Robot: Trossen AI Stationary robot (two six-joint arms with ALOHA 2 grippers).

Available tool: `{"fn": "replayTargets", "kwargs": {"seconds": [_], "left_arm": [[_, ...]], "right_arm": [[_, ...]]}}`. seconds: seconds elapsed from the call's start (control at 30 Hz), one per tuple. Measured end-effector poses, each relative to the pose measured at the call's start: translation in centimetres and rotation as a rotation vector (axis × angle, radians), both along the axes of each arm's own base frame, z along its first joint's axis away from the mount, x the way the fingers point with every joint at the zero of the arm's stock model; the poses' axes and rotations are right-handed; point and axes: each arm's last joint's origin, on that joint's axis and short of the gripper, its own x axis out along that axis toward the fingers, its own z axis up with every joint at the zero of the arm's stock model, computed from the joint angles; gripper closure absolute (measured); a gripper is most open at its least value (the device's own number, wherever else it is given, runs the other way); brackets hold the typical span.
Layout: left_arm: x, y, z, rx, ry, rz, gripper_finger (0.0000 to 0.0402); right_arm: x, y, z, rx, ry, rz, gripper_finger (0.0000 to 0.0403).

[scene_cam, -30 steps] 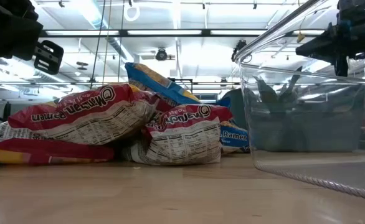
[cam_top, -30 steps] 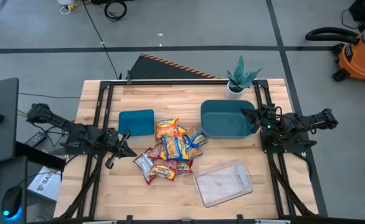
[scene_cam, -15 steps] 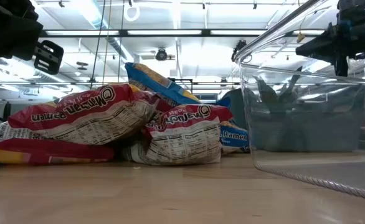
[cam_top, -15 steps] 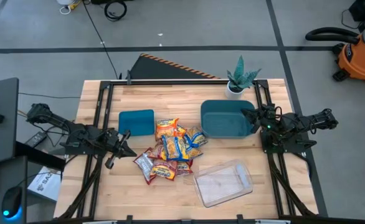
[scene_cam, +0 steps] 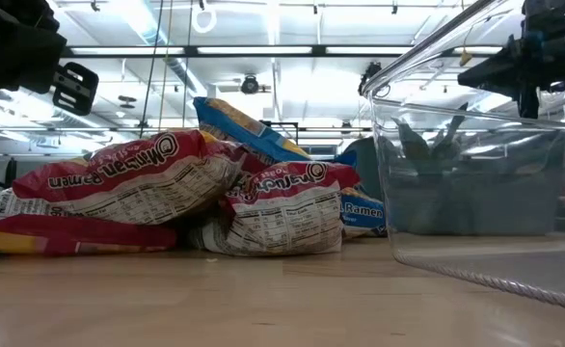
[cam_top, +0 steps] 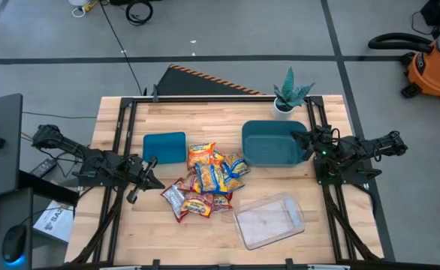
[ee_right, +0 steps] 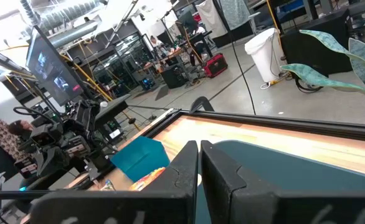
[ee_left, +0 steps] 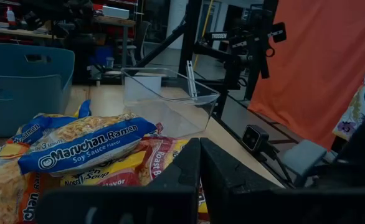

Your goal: Sort Maruchan noodles

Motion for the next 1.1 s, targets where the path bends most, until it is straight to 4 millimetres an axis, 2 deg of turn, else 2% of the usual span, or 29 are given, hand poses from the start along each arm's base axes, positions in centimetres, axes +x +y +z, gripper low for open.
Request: {"fn": "replayTargets", "kwargs": {"seconds": [0.83,1.1], "left_arm": [[0.0,0.0,0.0,0.0,0.0,0.0,0.0388],[0.0,0.0,0.0,0.0,0.0,0.0,0.0388]], "right_arm": [[0.0,0.0,0.0,0.001,-0.004,-0.002,0.0378],[-0.4,-0.3,2.0,-0.095,-0.108,-0.122,0.0378]]}}
